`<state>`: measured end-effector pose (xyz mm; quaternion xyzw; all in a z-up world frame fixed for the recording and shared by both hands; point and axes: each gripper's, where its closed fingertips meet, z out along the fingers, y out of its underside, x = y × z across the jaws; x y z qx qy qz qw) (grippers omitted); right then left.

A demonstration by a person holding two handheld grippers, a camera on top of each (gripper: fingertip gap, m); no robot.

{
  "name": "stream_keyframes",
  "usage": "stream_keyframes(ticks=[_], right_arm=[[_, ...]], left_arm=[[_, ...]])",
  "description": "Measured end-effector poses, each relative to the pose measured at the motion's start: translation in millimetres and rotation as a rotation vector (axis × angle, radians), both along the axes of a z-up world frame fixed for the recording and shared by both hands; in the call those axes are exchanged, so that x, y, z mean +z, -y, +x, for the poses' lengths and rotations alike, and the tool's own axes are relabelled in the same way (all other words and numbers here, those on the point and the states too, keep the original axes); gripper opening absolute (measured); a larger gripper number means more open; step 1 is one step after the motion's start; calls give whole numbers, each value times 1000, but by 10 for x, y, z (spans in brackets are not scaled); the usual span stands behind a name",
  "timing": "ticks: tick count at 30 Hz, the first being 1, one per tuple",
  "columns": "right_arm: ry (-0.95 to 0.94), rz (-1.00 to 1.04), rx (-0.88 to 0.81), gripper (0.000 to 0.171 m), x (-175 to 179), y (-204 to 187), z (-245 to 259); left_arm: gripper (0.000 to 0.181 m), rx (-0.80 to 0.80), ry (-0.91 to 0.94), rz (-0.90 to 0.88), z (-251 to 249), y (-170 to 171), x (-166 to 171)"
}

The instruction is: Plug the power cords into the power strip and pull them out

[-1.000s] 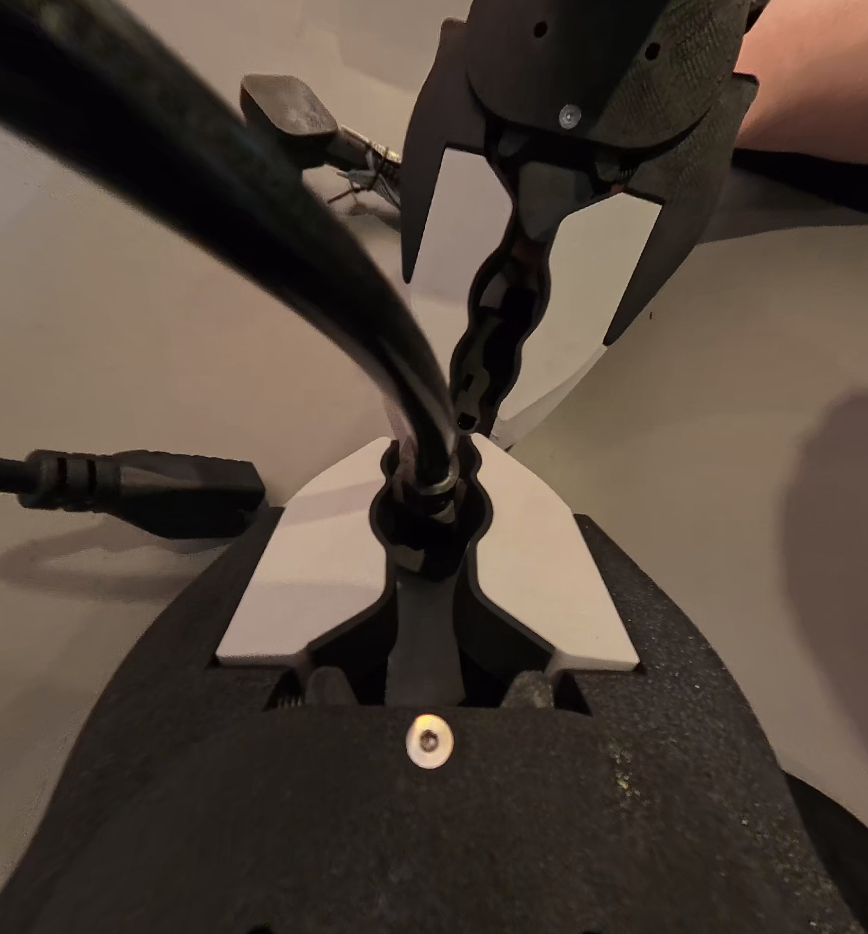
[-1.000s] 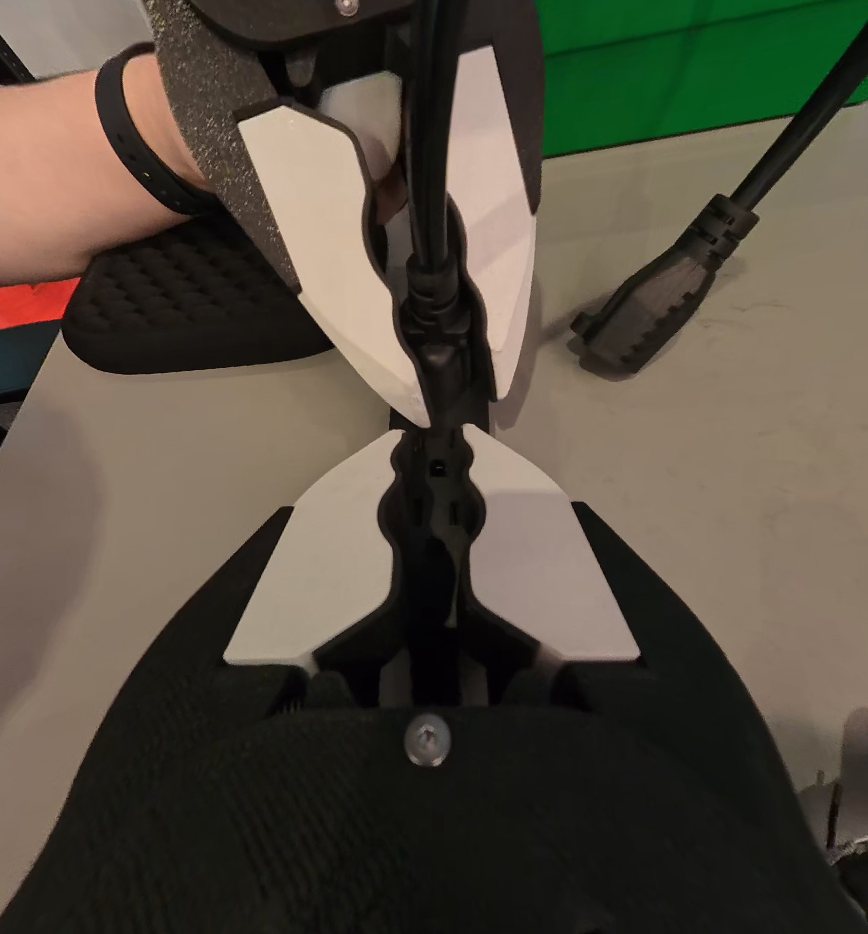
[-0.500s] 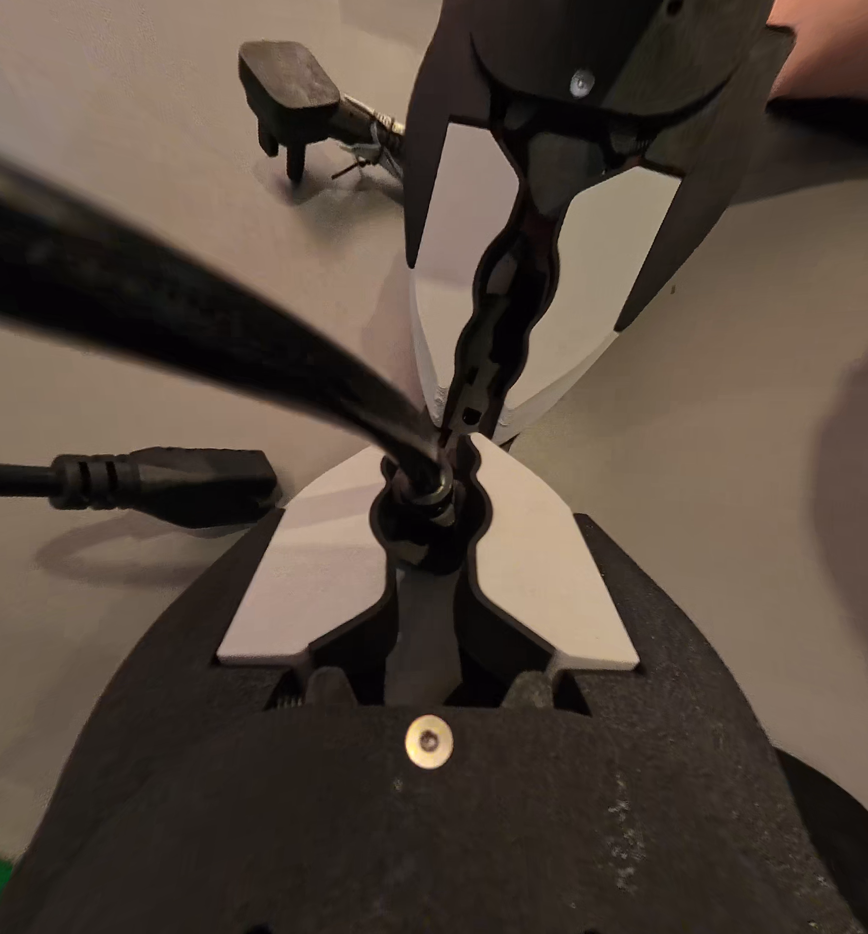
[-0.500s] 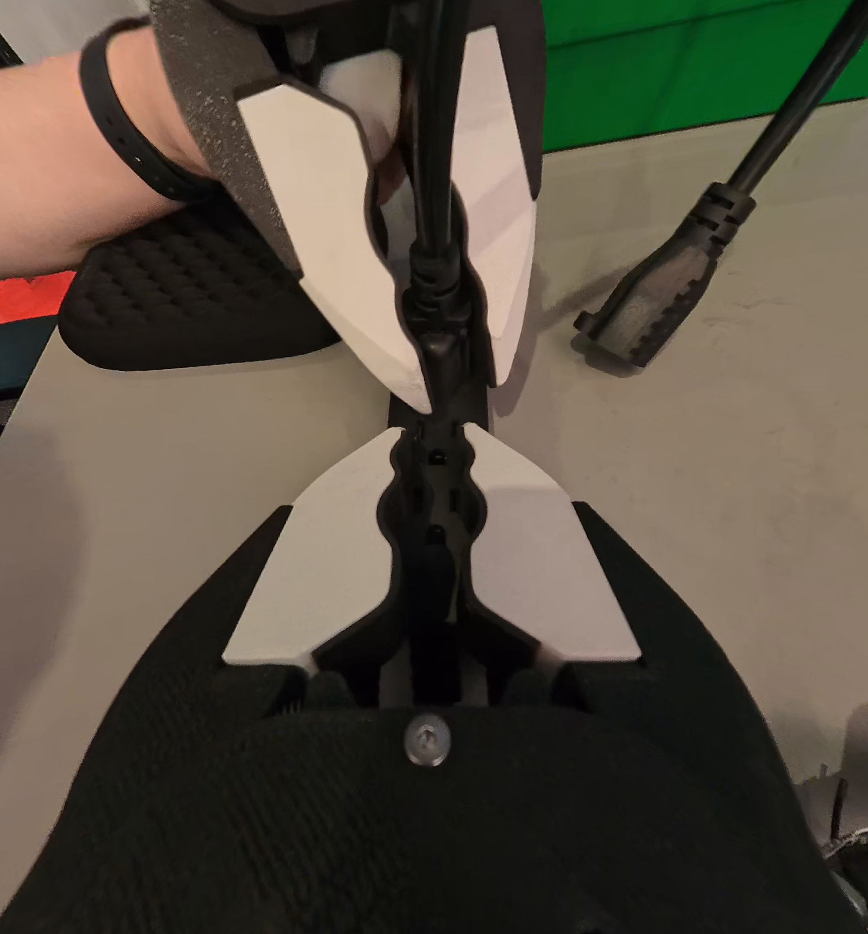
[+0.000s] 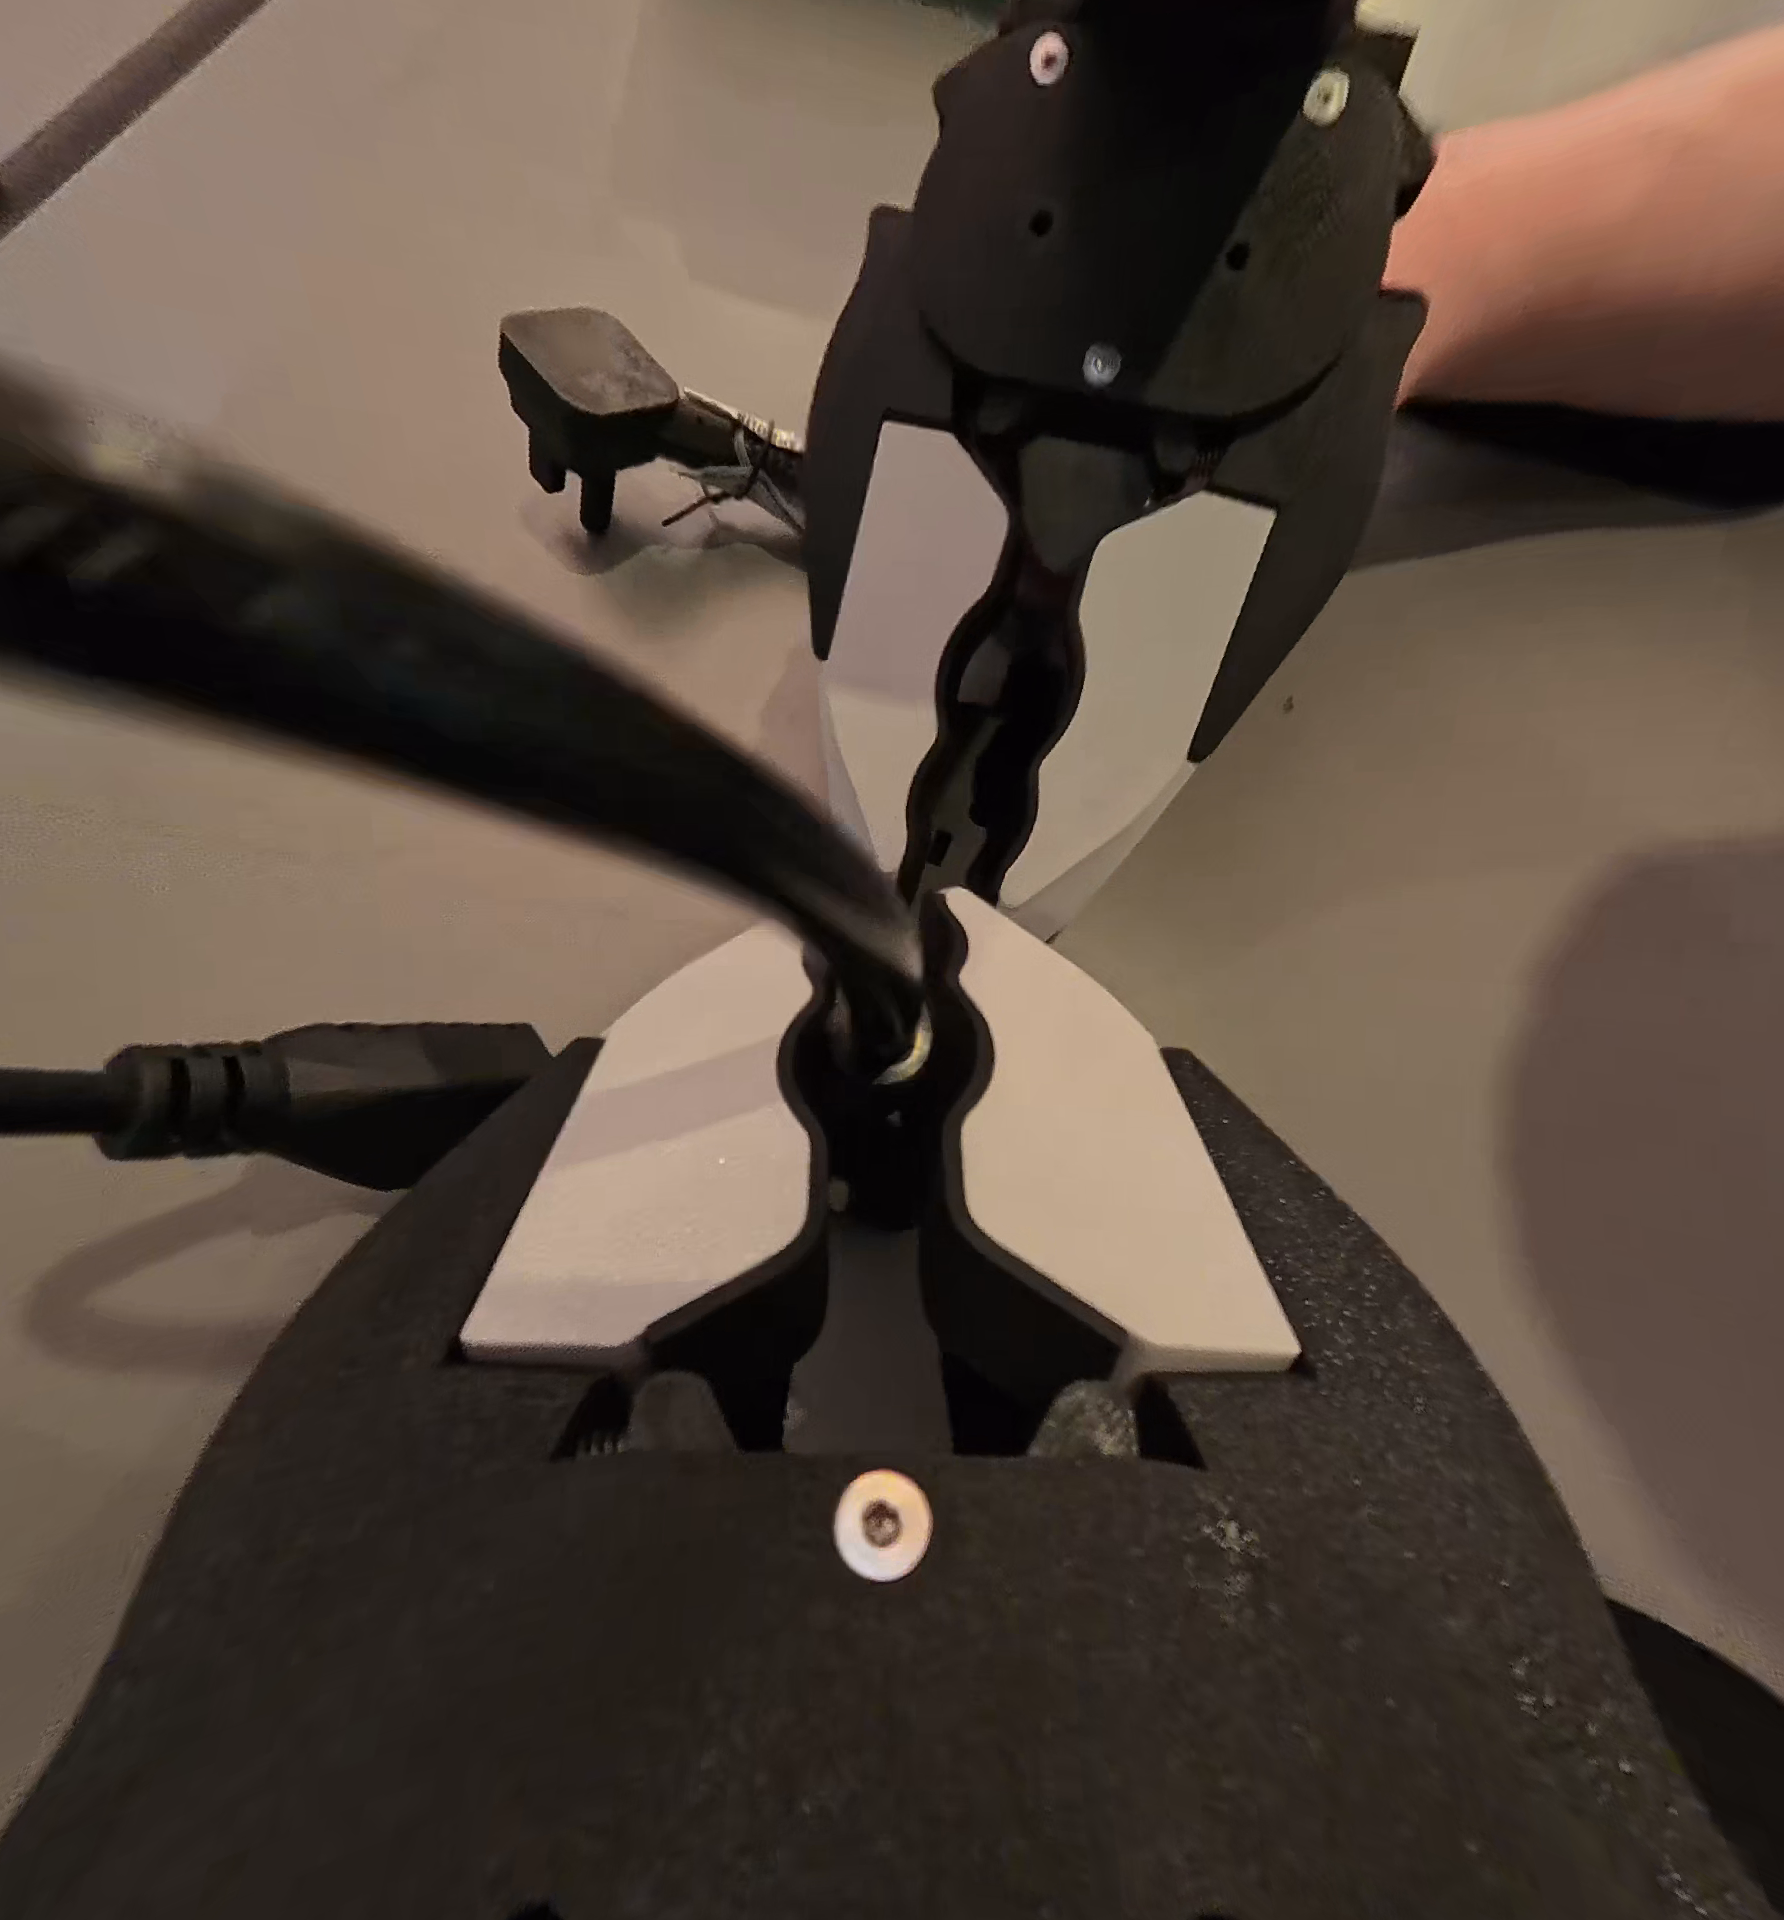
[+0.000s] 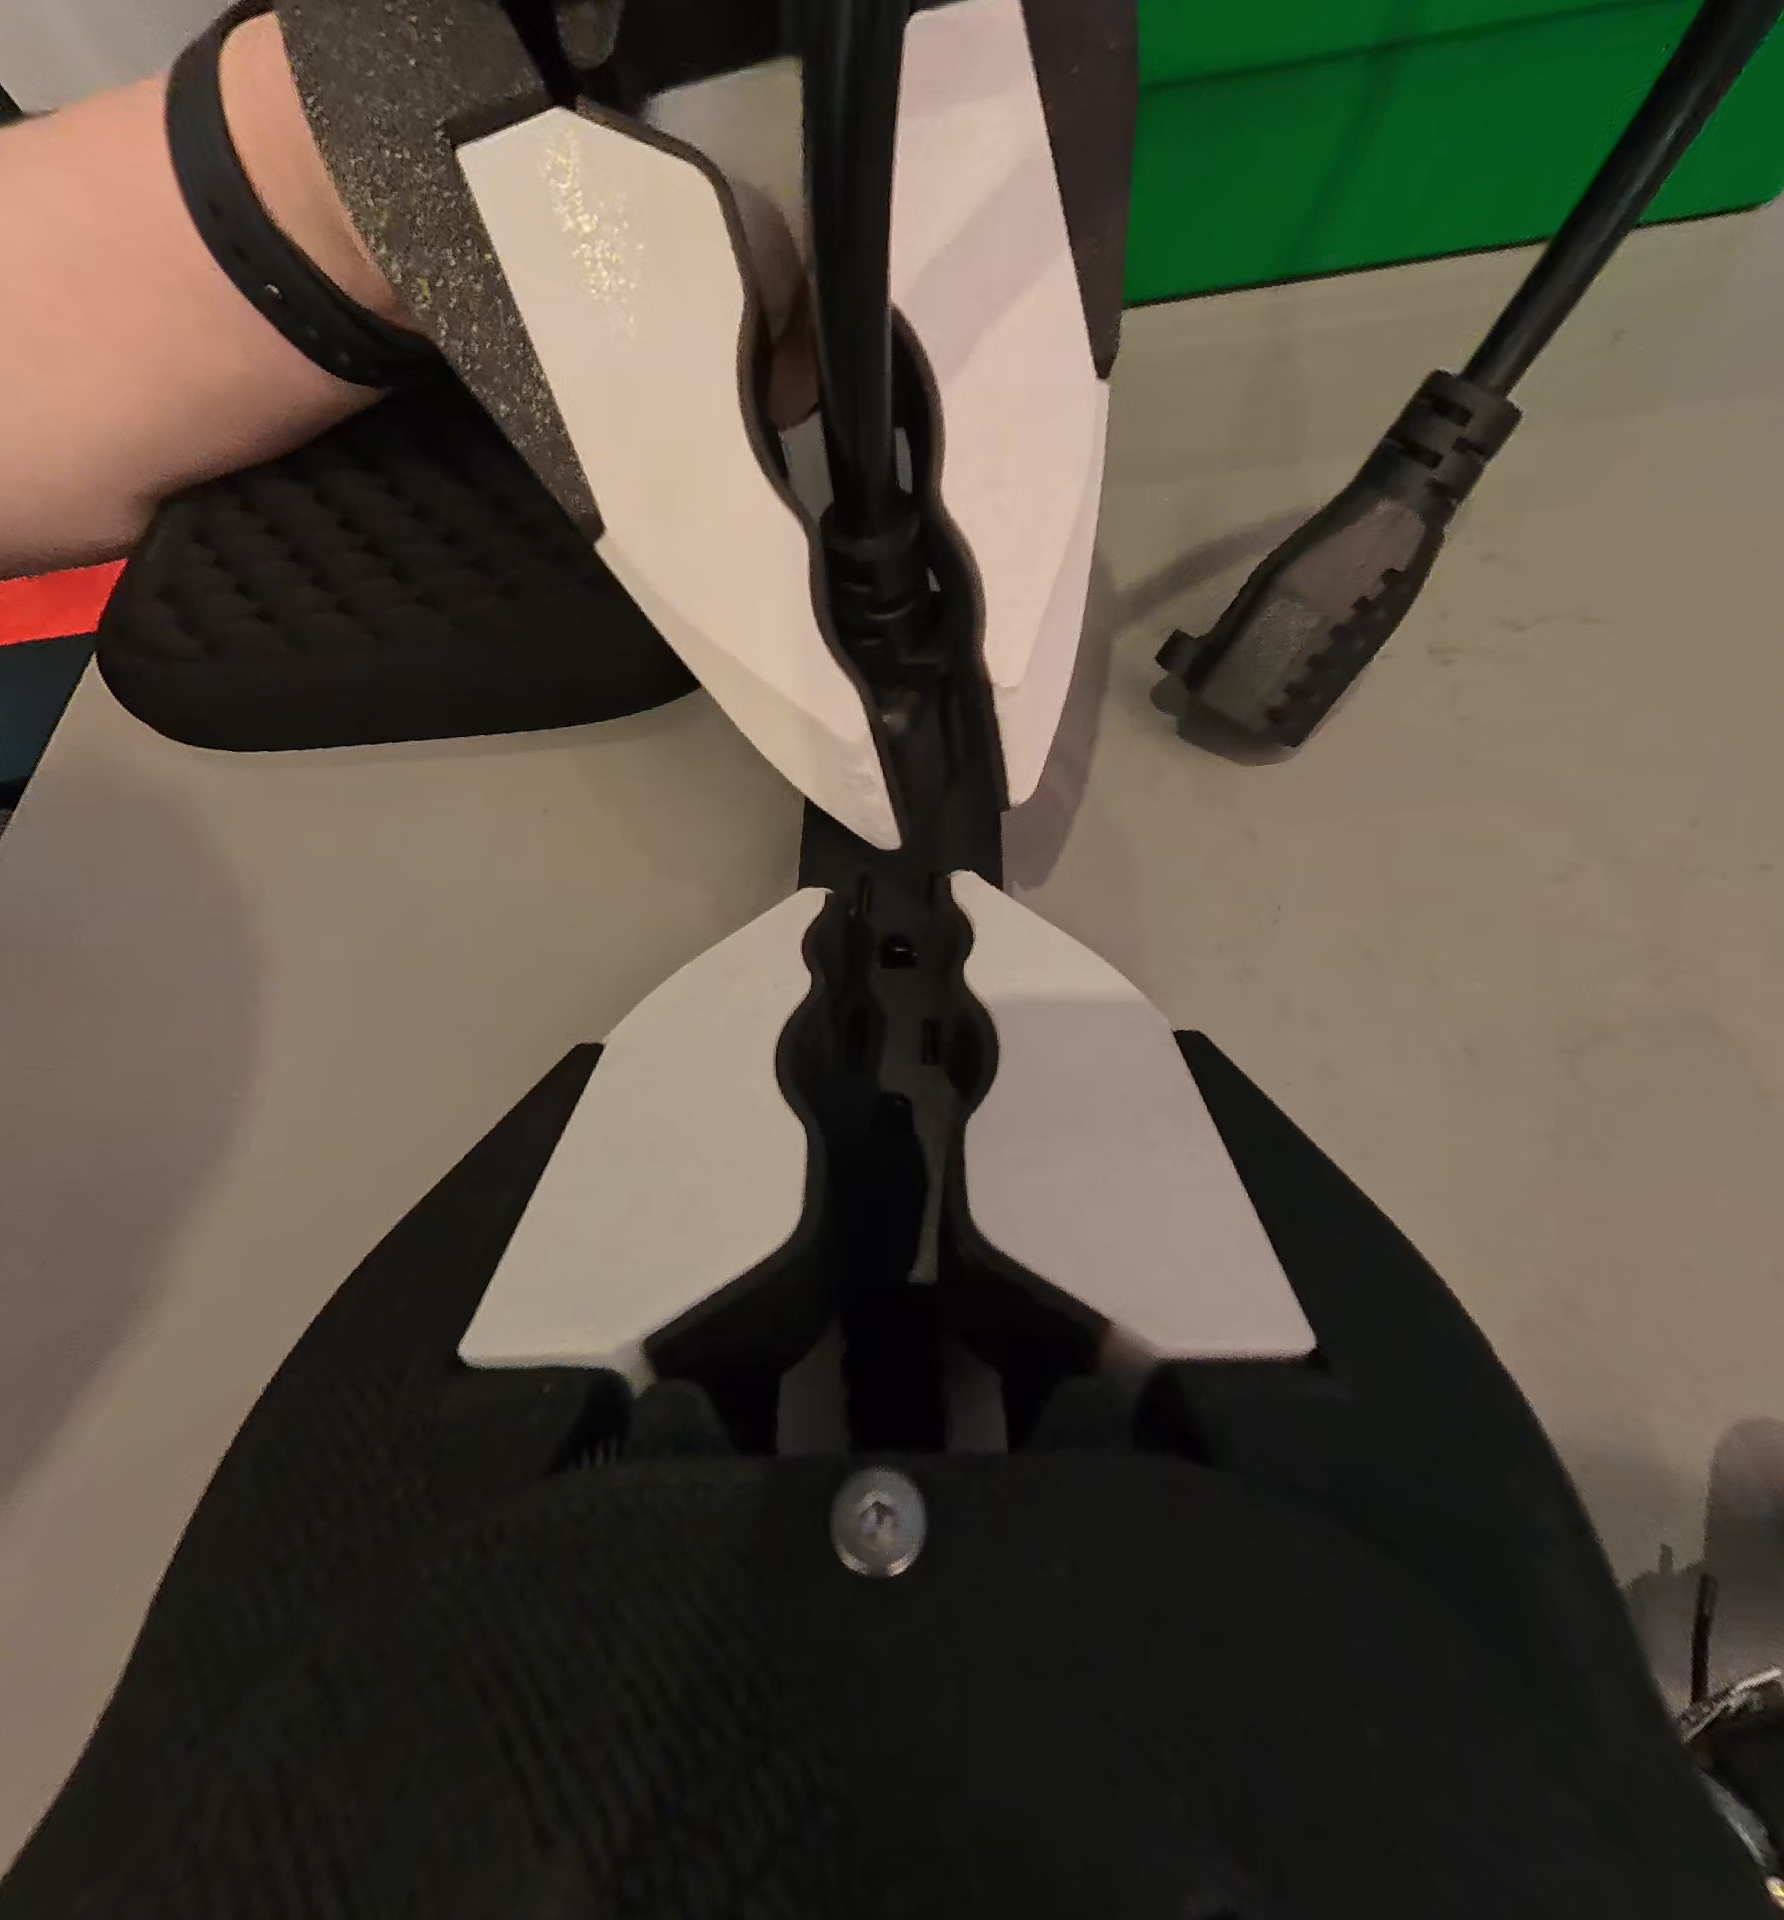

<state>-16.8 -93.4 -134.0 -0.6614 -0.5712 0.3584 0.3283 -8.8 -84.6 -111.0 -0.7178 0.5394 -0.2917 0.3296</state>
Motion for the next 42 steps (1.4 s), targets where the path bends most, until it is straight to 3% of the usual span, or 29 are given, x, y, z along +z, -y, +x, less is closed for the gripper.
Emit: stream_keyframes(ticks=[1, 3, 4, 10, 15, 21, 26, 30, 33, 35, 42], right_arm=[[0, 7, -3, 23, 2, -1, -2], [0, 12, -6, 22, 6, 2, -6], [-2, 3, -6, 22, 9, 2, -6], [-3, 9, -15, 20, 16, -8, 10], [-6, 5, -37, 23, 35, -9, 60], [-229, -1, -104, 39, 453, -105, -31], [-159, 68, -75, 52, 415, -23, -250], [-82, 50, -94, 48, 293, -68, -360], [-31, 34, -79, 27, 223, -69, -369], [-19, 81, -103, 27, 245, -114, -341], [-435, -228, -103, 25, 840, -240, 36]], left_arm=[[20, 12, 49, -48, -8, 4, 31], [52, 20, 162, -171, -20, 18, 147], [58, 26, 218, -193, -36, -5, 219], [58, 25, 282, -98, -43, -31, 340], [82, 65, 242, -77, 2, -81, 251], [82, 108, 420, -1, -126, -147, 673], [79, 136, 613, 49, -310, -161, 1039], [76, 130, 609, 55, -284, -154, 1027], [76, 121, 589, 29, -229, -154, 949], [76, 124, 567, 17, -212, -173, 880], [77, 114, 562, -38, -184, -192, 783]])
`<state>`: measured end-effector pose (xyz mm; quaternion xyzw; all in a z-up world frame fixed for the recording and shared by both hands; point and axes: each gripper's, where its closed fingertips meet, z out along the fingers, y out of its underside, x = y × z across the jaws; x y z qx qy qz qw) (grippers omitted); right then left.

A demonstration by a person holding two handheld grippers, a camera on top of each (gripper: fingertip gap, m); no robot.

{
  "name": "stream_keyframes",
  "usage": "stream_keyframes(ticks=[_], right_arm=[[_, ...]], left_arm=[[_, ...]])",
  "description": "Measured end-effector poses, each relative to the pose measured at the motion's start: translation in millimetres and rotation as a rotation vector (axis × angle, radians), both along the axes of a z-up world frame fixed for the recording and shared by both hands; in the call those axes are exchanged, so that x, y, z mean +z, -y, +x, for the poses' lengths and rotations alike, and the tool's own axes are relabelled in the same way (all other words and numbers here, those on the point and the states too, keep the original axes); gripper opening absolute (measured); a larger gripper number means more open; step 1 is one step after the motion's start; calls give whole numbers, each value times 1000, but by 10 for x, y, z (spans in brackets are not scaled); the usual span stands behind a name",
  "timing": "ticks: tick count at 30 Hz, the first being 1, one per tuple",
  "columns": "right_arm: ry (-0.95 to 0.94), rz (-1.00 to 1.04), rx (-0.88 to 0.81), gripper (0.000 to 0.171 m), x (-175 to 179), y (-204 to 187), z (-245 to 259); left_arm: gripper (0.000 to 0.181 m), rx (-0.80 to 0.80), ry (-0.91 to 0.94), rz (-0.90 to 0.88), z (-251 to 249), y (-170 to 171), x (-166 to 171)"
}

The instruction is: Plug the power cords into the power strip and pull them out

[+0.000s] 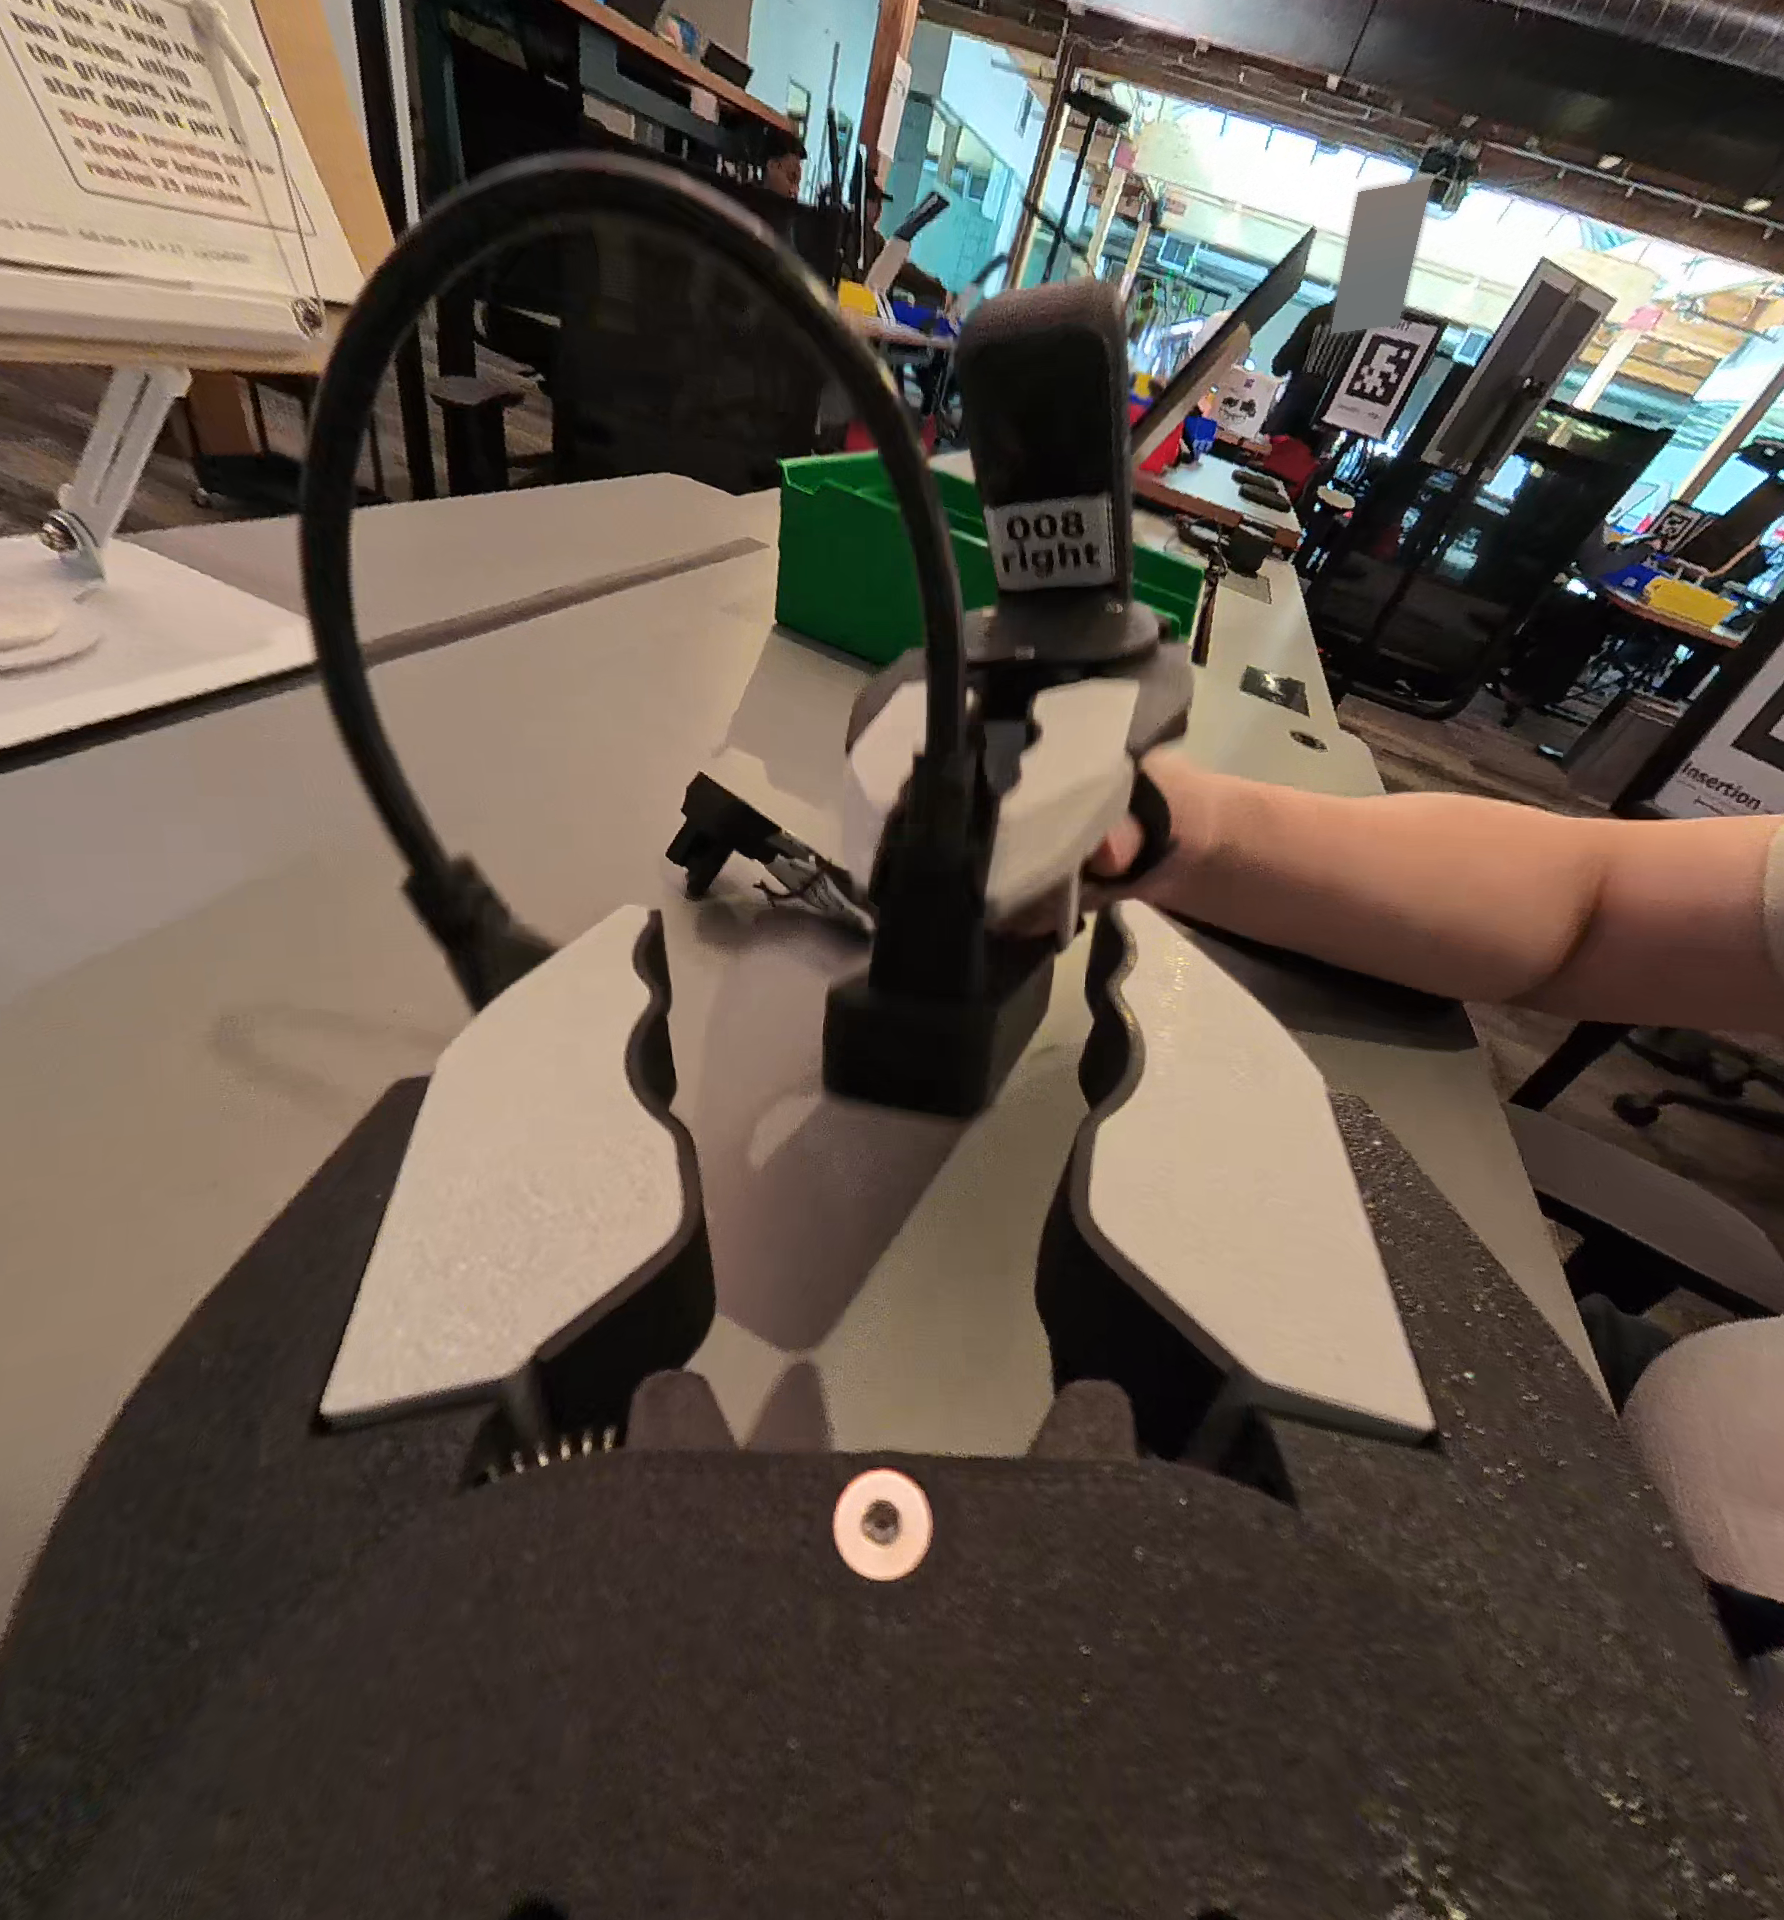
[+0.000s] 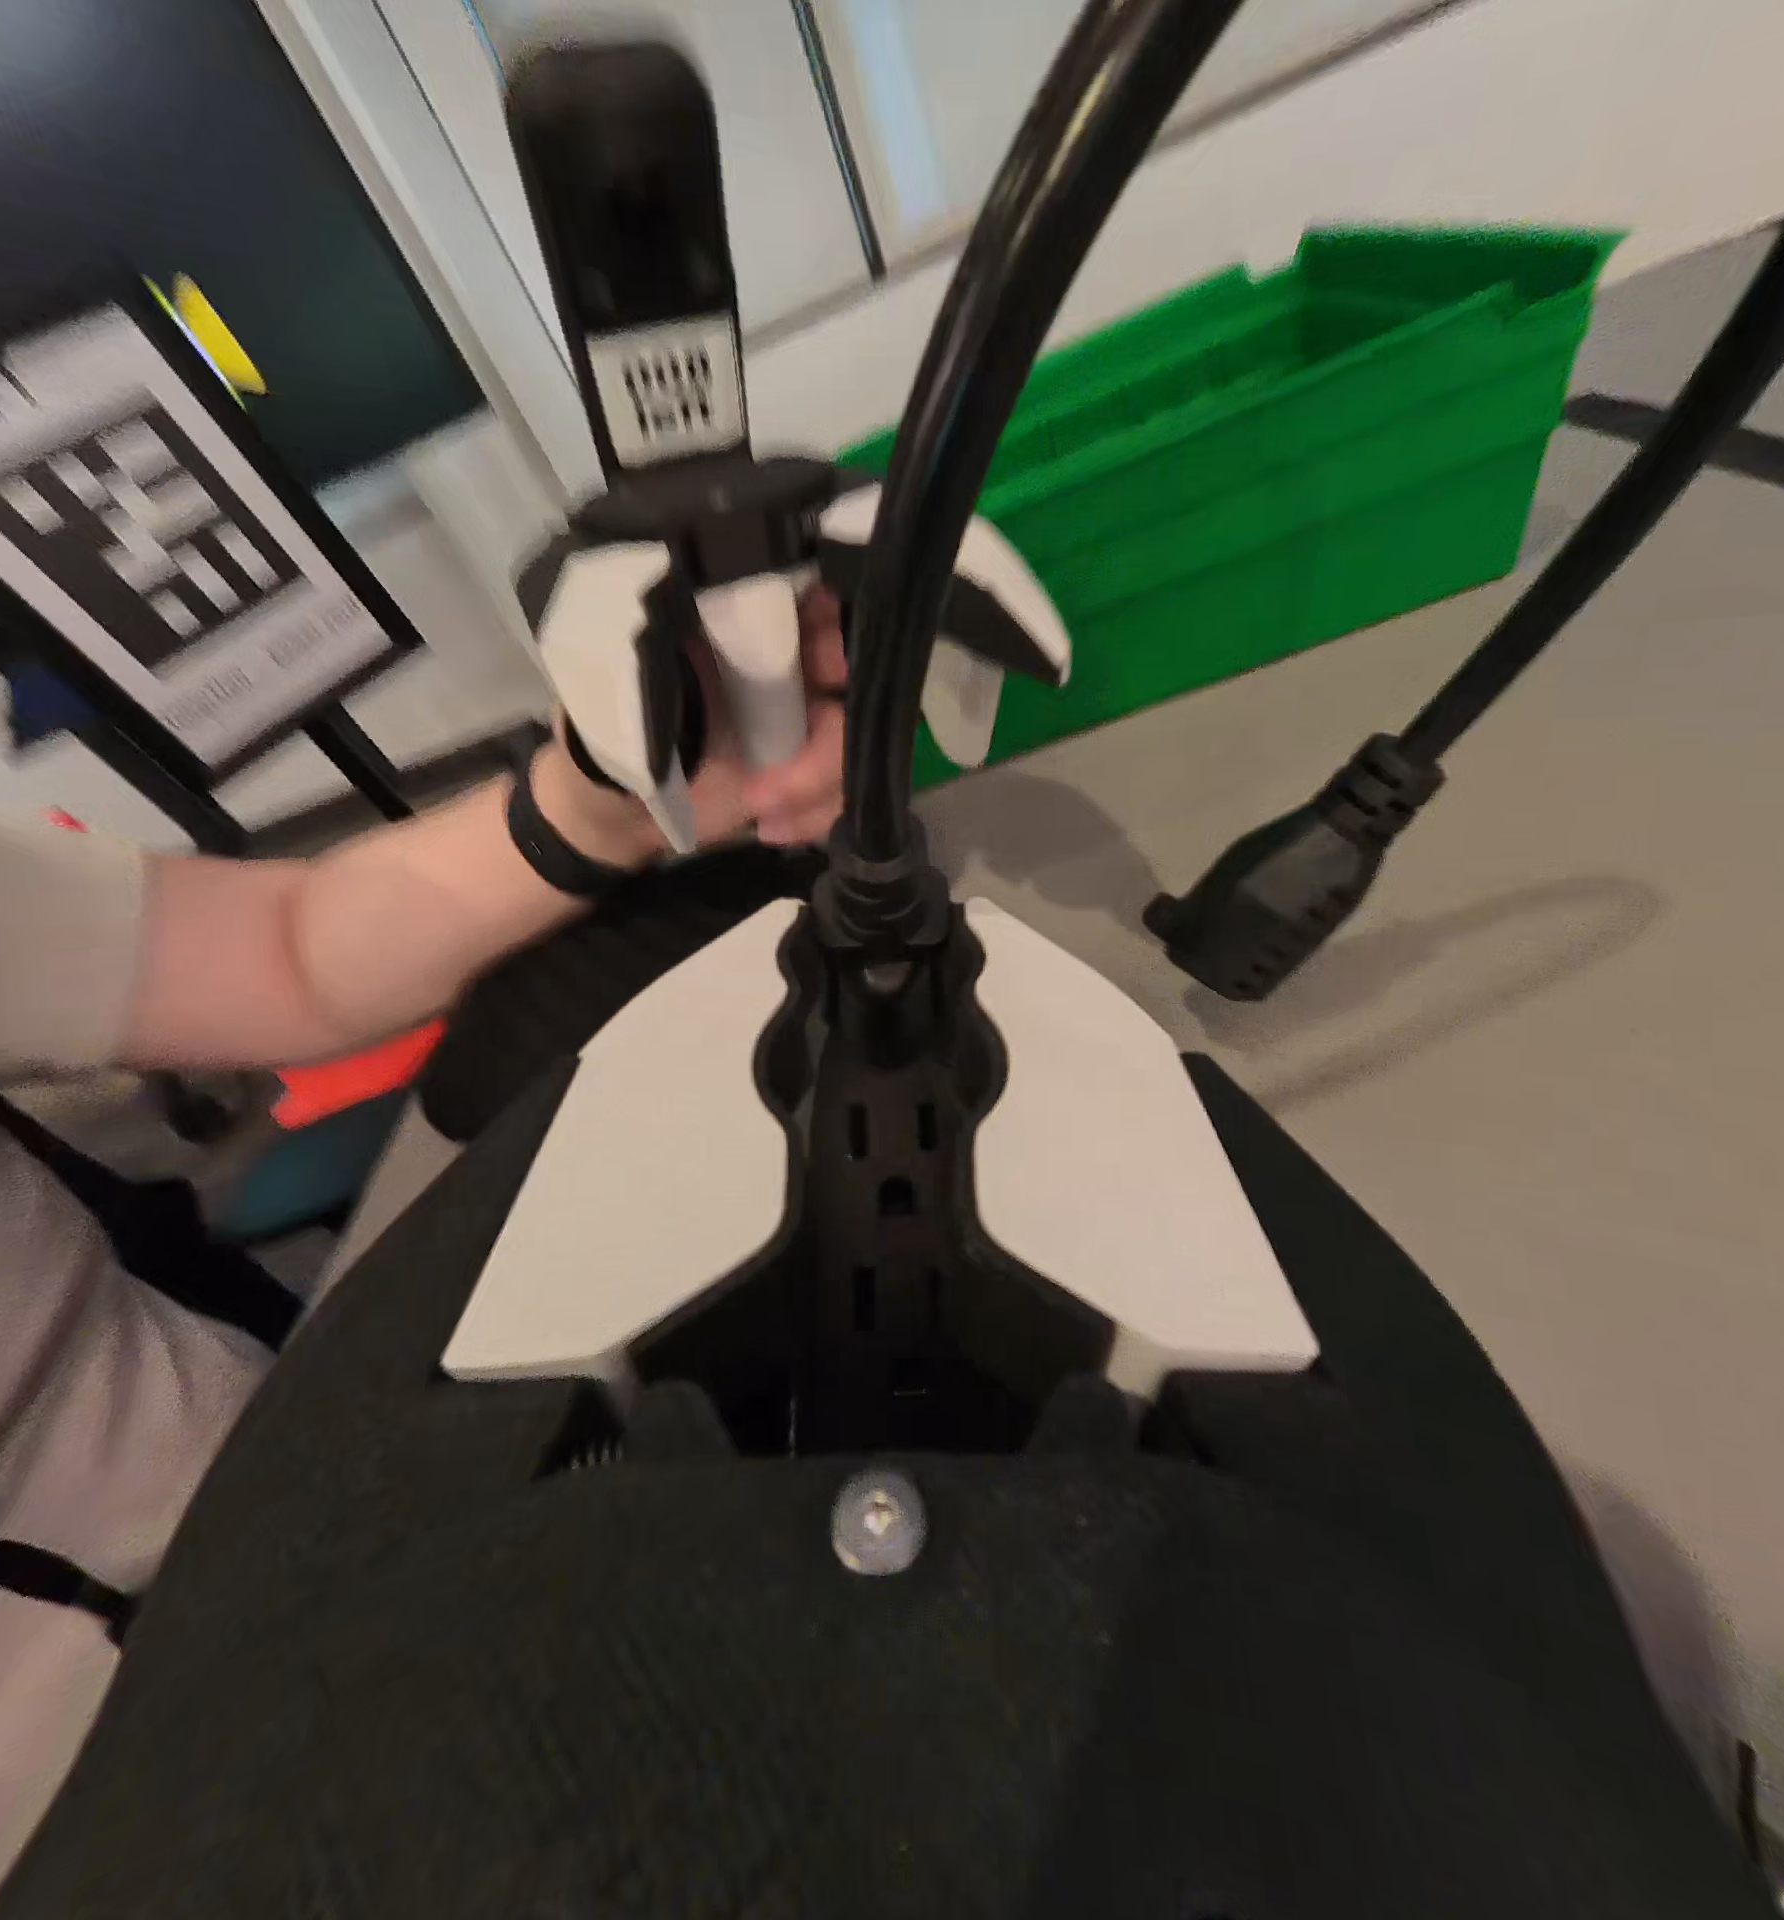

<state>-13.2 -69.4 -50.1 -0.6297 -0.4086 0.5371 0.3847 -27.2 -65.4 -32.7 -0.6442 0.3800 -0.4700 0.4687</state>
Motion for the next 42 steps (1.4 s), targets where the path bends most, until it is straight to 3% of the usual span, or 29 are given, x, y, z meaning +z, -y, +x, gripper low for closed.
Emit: stream_keyframes(ticks=[3, 9, 11, 14, 18, 22, 27, 30, 33, 37, 42], right_arm=[[-100, -48, -5, 27, 133, -45, 156], [-80, -30, 3, 26, 83, -30, 147], [-60, 2, 19, 26, 45, 2, 115], [-16, 53, 62, 25, -45, 94, 35], [57, 108, 97, 25, -169, 181, -42], [30, 115, 90, 25, -114, 193, -26], [-83, 21, 18, 24, 78, 154, -8], [-83, -19, 8, 24, 90, 136, -10], [-97, -42, -87, 24, 141, 12, 18], [-129, -1, -323, 25, 203, -218, 66], [-127, 51, -545, 24, 186, -309, 0]], left_arm=[[78, -44, -61, -5, 64, 50, -118], [81, -150, -201, -35, 233, 195, -426], [74, -200, -241, -56, 271, 264, -521], [47, -244, -330, -102, 281, 306, -691], [45, -288, -436, -102, 236, 367, -837], [45, -281, -393, -76, 247, 368, -759], [45, -287, -209, -114, 239, 366, -502], [45, -283, -208, -157, 240, 358, -504], [48, -173, -106, -236, 242, 194, -399], [69, -40, -38, -334, 245, 45, -378], [64, -23, -5, -434, 289, 30, -435]])
